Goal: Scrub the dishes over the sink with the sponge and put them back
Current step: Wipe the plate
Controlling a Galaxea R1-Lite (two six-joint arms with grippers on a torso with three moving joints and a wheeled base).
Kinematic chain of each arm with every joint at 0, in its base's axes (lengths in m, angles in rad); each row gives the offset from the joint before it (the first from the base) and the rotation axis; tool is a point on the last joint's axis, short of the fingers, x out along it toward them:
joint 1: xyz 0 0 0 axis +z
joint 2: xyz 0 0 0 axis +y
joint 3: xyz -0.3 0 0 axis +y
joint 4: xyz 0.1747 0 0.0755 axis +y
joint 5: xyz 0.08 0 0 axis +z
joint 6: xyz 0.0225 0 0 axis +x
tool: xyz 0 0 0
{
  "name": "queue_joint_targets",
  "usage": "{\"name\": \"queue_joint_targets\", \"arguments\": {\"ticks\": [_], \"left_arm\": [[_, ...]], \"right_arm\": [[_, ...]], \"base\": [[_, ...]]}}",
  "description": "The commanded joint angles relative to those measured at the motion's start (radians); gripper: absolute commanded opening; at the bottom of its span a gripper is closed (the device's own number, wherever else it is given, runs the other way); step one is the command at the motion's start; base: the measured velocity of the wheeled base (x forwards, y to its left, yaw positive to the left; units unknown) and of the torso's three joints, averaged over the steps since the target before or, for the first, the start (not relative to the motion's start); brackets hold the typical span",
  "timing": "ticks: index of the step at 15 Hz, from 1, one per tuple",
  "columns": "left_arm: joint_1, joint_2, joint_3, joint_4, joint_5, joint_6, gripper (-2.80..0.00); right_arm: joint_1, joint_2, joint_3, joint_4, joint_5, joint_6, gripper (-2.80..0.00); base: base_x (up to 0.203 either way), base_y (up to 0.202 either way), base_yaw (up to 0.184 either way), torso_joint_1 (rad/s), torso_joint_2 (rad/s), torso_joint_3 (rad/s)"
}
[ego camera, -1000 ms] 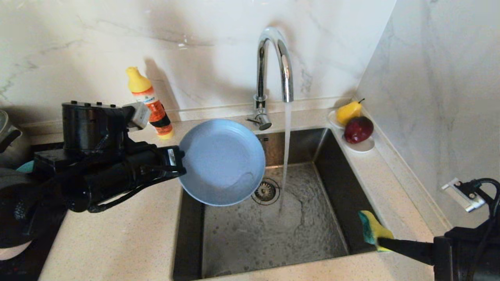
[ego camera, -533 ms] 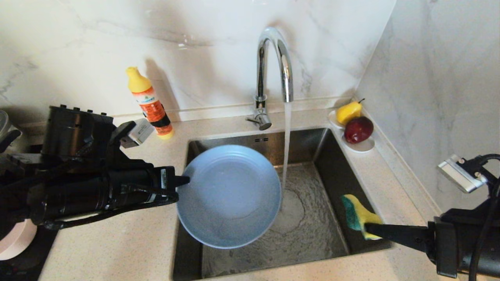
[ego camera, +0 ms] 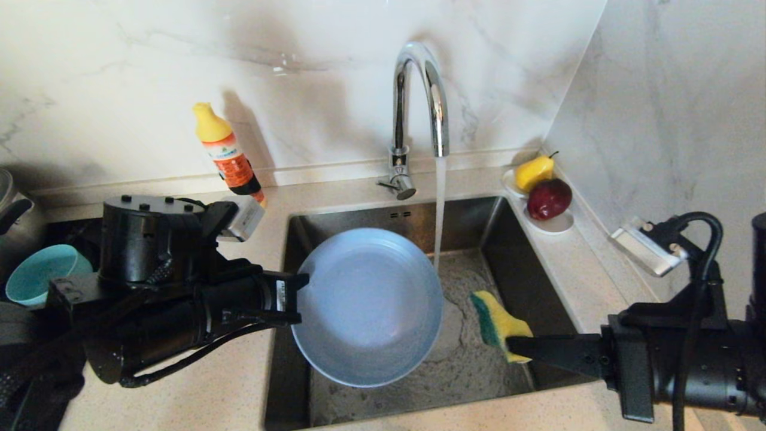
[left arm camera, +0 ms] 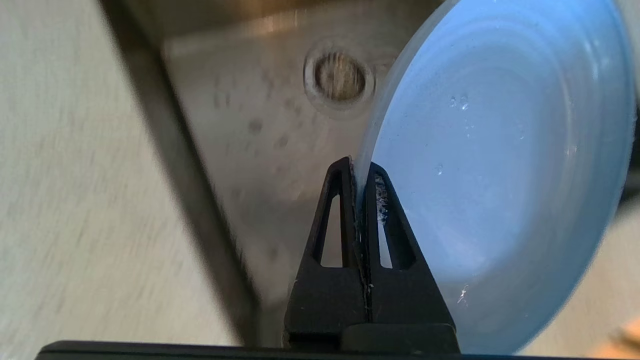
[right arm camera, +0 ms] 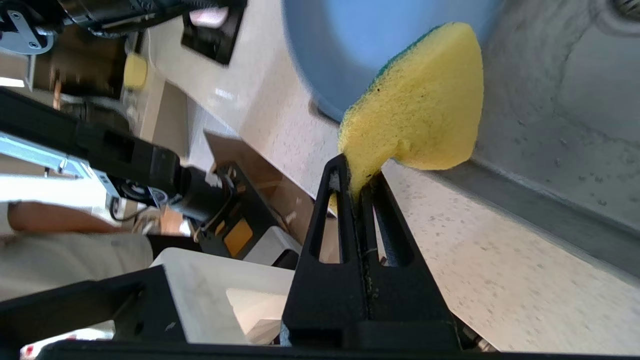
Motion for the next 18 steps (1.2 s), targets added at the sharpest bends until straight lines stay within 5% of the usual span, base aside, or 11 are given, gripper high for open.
{"name": "queue_joint_targets", "arguments": {"ticks": [1,7,18], "left_arm": [[-0.038,0.044,0.058,-0.156,0.018,0.006,-2.8],[-0.069,0.047,0.098,-0.213,0.013,0.025,-2.8],[-0.077,0.057,0.138,-0.275,0.009,0.023,-2.8]], "right_arm": [[0.043,0.102,-0.039,-0.004,0.0,0.002,-2.8],[0.169,0.269,-0.197,0.007,-0.035,0.003,-2.8],[0.254,0.482,-0.355,-0.002,-0.113,0.005,-2.8]], "base": [[0.0,0.0,0.0,0.0,0.0,0.0],[0.0,0.0,0.0,0.0,0.0,0.0],[0.0,0.0,0.0,0.0,0.0,0.0]]}}
